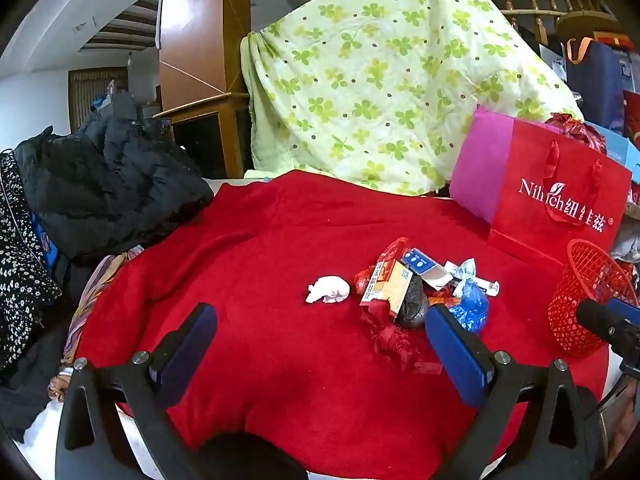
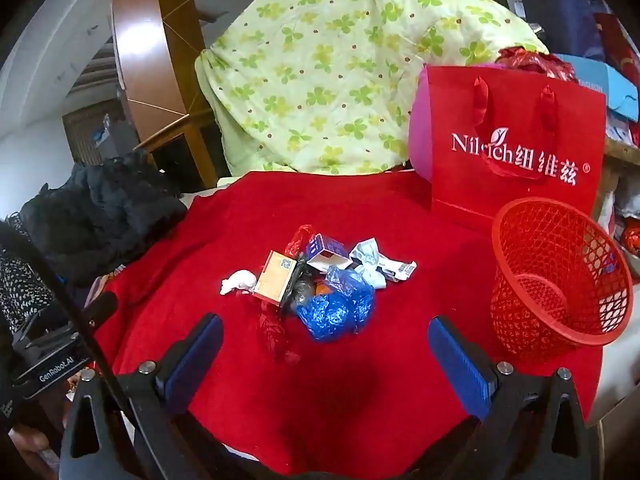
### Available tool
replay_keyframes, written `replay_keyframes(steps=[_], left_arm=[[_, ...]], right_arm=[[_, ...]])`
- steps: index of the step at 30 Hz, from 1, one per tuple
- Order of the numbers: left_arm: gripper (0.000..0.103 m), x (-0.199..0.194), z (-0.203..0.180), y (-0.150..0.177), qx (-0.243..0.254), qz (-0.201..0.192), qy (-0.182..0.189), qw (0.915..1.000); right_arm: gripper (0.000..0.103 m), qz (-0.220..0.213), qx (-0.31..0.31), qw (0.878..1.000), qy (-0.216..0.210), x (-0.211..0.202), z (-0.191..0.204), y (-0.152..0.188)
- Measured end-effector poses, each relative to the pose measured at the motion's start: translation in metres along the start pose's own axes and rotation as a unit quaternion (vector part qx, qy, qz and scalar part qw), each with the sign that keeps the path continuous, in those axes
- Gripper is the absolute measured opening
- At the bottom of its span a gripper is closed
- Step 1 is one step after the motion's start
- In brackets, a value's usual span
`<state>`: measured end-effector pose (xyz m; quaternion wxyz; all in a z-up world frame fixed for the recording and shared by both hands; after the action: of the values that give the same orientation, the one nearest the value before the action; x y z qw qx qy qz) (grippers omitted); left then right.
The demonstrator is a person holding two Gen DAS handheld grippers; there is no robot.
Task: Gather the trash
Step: 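Move both tools toward the trash pile on the red cloth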
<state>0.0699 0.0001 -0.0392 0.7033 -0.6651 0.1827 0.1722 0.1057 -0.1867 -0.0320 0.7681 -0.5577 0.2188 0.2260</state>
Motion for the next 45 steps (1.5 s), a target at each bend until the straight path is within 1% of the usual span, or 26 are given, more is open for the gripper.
replay_keyframes(steps=[4,5,7,9,15,20,25,29,36,41,45], left_arm=[[0.103,0.003,-0.002,0.003,0.003,0.006,-0.003,1.0000],[0.103,0.011,-0.005,0.005,0.002,0.008,-0.003,1.0000],[0.103,0.004,-0.006,0.003,0.009,0.007,-0.007,0.9999],[0.103,0.006,-0.004,0.004,0.004,0.012,-0.001,0.9999],[0.103,0.004,-0.010,0.004,0.015,0.010,-0.001,0.9998],[0.103,0.006,-0.012,0.003,0.023,0.011,-0.003,0.9997],[0.103,0.009,-0.014,0.003,0.019,0.013,0.001,0.9997],[0.103,0.009,-0.015,0.004,0.018,0.021,0.003,0.9996],[0.103,0.009,-0.017,0.009,0.033,0.025,0.006,0.9991],[0.103,0.012,-0.016,0.011,0.036,0.026,0.003,0.9990],[0.103,0.016,-0.020,0.015,0.033,0.031,0.006,0.9989]], right_arm=[[0.103,0.006,0.005,1.000,0.001,0.007,-0.003,0.002],[0.103,0.006,0.005,1.000,0.001,0.008,-0.003,0.002],[0.103,0.008,0.006,1.000,0.002,0.009,-0.004,0.003],[0.103,0.008,0.007,1.000,0.003,0.010,-0.005,0.002],[0.103,0.005,0.007,1.000,0.008,0.010,-0.007,0.001],[0.103,0.010,0.012,1.000,0.006,0.015,-0.011,0.001],[0.103,0.011,0.011,1.000,0.007,0.017,-0.012,0.001],[0.103,0.010,-0.004,0.999,0.030,0.019,-0.012,0.001],[0.103,0.013,-0.024,0.997,0.075,0.020,-0.014,0.000],[0.103,0.012,-0.043,0.995,0.093,0.019,-0.011,0.001],[0.103,0.012,-0.048,0.994,0.098,0.020,-0.010,0.001]])
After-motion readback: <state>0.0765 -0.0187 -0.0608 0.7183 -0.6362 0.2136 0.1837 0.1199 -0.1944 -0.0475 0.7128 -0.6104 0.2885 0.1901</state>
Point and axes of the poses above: each gripper's, at about its wrist camera, not at the fingertips, and x roughly the way its jaws point, z to its left, y to its underside, the point moved 8 cm from there along x, roughly the way its jaws point
